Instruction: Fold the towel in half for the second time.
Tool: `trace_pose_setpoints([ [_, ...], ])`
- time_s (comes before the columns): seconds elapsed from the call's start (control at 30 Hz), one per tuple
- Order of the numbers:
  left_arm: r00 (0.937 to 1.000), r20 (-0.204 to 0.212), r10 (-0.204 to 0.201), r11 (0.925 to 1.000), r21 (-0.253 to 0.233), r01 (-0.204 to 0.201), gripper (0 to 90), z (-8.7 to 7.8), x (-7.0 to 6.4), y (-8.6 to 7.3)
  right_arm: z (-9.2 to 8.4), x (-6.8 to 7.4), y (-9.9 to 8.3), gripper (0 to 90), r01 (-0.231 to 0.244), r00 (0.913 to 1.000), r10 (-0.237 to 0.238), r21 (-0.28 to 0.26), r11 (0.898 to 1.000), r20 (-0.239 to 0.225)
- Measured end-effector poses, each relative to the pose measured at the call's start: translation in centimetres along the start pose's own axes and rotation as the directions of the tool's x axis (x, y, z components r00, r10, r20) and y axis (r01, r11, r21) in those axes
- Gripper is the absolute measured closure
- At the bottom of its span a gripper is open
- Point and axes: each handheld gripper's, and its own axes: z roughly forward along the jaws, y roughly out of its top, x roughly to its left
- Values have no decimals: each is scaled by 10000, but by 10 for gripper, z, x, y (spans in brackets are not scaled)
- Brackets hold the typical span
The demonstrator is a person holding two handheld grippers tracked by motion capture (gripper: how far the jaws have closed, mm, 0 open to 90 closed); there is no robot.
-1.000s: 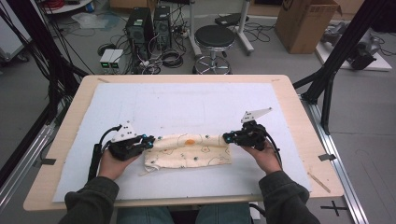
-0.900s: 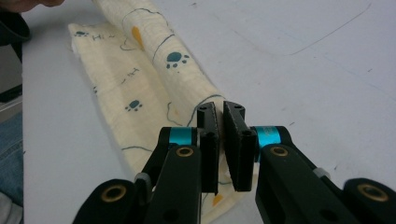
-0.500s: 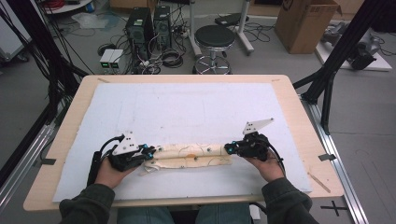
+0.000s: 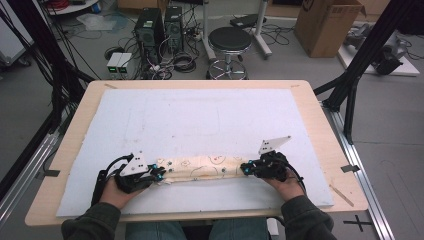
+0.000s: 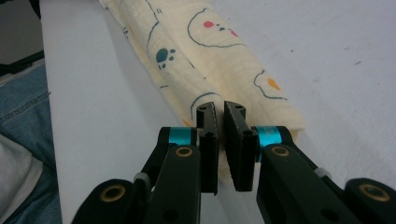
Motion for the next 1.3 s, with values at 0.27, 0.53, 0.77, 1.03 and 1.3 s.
trace_pose_setpoints([
  [0.27, 9988, 382, -307, 9991, 294, 296, 725, 0, -2, -5, -1, 6, -6, 777, 213, 9997, -212, -30, 9998, 154],
  [0.53, 9961, 622, -626, 9980, -80, 632, 540, -10, 1, -3, -10, 8, -7, 611, 95, 9999, -91, -430, 9990, 95],
  [0.77, 9946, 567, -869, 9939, -637, 905, 480, -22, 3, 4, -18, 13, 5, 537, 297, 9995, -305, -780, 9965, -88],
  [1.03, 9947, 582, -846, 9896, -1114, 907, 506, -20, 6, 24, -11, 15, 32, 626, 518, 9985, -531, -811, 9954, -130],
  [1.3, 9954, 796, -525, 9985, -108, 535, 851, 17, -2, 41, 31, 19, 48, 723, 488, 9963, -505, -254, 9985, -698],
])
